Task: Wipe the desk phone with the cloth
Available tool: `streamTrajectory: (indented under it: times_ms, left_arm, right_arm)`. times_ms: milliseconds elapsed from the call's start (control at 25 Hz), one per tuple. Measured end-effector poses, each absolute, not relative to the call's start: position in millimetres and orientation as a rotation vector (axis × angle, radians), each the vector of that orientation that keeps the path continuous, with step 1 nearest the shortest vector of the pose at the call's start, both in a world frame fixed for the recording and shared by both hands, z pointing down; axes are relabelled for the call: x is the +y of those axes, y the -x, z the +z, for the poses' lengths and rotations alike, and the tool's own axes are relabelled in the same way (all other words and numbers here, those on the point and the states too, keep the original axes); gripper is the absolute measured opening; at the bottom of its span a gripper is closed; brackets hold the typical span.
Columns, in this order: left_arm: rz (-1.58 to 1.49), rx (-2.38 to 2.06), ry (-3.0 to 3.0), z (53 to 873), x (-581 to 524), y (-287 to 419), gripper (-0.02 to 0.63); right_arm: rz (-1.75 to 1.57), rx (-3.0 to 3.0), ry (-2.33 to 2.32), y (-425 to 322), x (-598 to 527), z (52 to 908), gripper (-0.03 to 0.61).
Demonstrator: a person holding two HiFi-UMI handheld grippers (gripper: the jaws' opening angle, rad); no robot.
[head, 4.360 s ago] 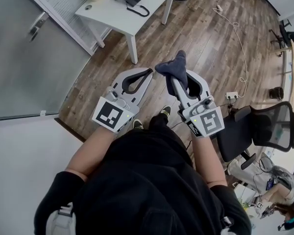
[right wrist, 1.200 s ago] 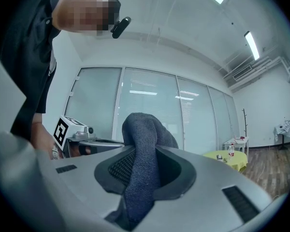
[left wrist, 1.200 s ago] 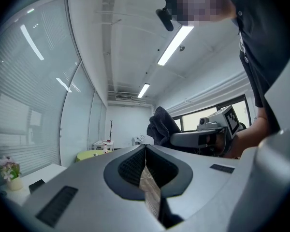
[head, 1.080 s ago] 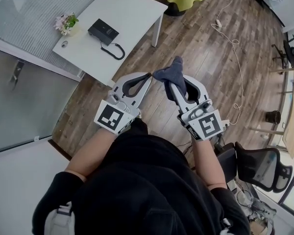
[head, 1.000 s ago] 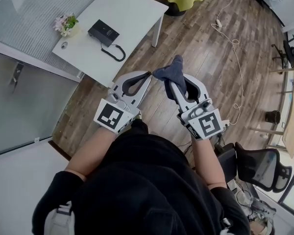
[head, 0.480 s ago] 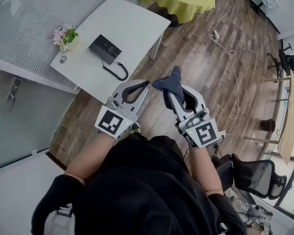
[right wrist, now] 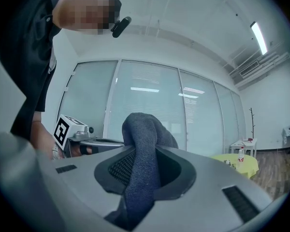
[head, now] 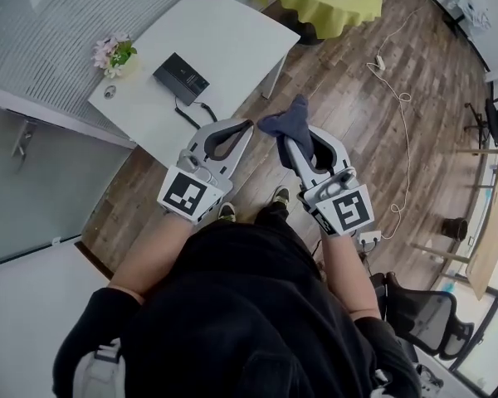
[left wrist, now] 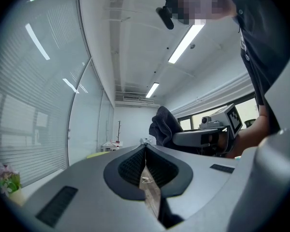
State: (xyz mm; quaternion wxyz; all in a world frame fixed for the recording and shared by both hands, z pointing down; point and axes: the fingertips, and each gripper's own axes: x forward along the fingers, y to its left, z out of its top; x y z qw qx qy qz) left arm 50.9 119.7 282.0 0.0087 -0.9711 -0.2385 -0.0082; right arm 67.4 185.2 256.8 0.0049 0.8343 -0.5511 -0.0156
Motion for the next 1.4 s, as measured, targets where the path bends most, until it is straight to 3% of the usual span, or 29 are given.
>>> streamTrajectory:
  times_ms: [680,1400]
  left_arm:
    - [-0.054,-0.275,3.106,279.2,147.1,-138.1,0.011]
    - [-0.117,0.102,3.134,292.9,123.7,-148.8,0.011]
  right_arm:
    - [-0.051,-2.128,-2.361,-176.1,202.6,263.4,0.101]
    - [-0.003,-2.405,-2.076,-200.7,167.7,287.0,0.101]
